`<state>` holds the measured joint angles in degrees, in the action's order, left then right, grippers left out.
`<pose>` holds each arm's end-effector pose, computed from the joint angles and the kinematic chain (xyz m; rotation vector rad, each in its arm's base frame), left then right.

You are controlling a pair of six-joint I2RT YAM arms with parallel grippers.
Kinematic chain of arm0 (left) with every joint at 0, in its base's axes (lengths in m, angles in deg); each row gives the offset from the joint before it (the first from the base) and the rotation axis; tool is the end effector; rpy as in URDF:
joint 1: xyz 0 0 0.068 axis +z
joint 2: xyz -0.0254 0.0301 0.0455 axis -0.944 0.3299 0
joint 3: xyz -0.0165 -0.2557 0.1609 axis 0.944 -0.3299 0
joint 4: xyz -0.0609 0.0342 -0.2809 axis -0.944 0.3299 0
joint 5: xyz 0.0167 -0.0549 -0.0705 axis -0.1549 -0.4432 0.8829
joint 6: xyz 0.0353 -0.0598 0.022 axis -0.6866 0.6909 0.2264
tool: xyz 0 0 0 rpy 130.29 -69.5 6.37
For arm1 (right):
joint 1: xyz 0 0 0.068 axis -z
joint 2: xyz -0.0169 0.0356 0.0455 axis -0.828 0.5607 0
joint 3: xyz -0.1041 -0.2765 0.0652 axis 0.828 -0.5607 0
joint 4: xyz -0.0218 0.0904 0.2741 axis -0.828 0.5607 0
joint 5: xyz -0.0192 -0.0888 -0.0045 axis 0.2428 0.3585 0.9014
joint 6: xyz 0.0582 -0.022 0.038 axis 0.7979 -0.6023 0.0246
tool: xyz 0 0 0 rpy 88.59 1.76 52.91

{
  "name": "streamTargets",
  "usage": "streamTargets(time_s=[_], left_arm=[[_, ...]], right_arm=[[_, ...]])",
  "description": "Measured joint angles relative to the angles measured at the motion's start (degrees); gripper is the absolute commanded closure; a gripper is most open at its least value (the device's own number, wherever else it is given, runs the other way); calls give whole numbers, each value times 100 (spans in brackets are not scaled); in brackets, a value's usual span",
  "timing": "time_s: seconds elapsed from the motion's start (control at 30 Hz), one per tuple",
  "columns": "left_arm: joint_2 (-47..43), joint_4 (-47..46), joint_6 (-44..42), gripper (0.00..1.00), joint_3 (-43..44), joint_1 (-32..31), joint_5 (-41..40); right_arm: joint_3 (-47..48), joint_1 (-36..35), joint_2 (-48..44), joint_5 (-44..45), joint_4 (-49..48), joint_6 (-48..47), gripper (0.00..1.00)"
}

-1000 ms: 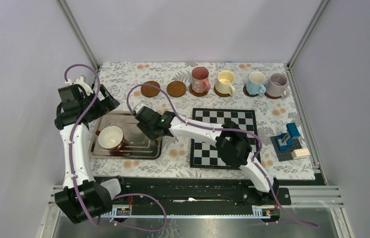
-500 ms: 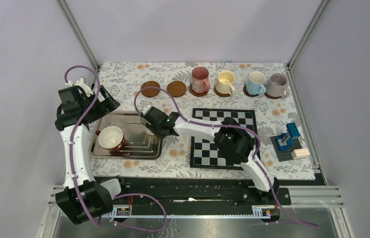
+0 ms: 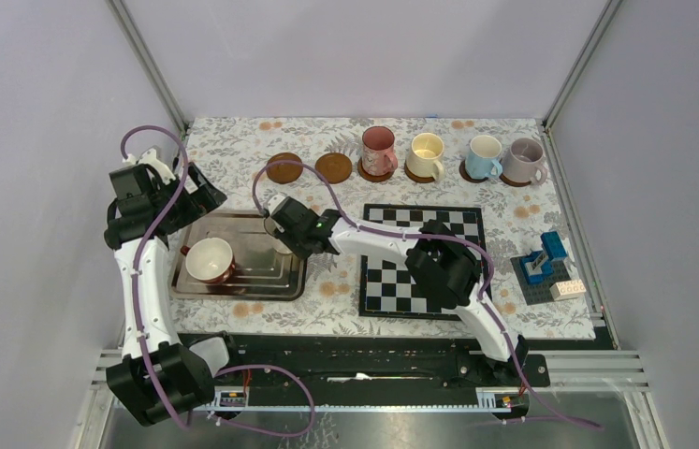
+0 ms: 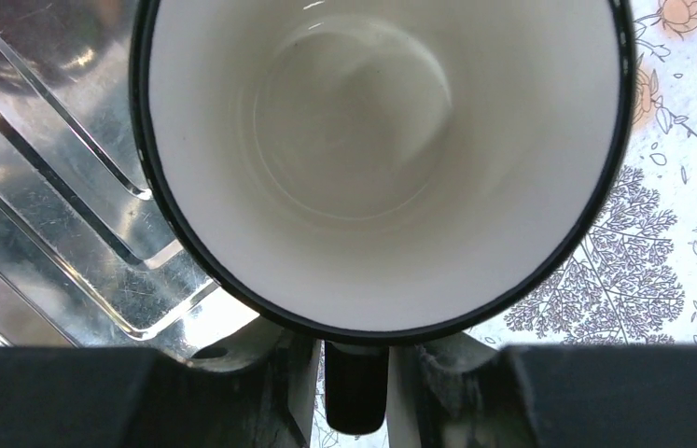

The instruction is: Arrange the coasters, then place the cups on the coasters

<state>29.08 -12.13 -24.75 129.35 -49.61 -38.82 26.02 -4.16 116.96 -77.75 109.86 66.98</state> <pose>0.2480 0.0712 0.3533 -0.5138 2.1693 -0.3928 0.2946 0.4924 0.1759 -1.1164 2.1164 0.3220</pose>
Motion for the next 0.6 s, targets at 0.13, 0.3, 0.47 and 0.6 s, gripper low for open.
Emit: streamTargets(time_s=[0.13,0.3,0.47,0.6], left_arm=[[-2,-9,2,1,-42,9,22],[-2,-42,4,1,-44,26,48],[-13,-74,22,1,-92,33,98],[-17,-76,24,1,-129,37,107]], right_arm=[[-2,22,-42,-11,-35,-4,68],[-42,48,-116,-79,-94,-11,98],[-55,72,-133,-131,-96,-15,100],[-85,140,-179,-243,-57,-17,100]])
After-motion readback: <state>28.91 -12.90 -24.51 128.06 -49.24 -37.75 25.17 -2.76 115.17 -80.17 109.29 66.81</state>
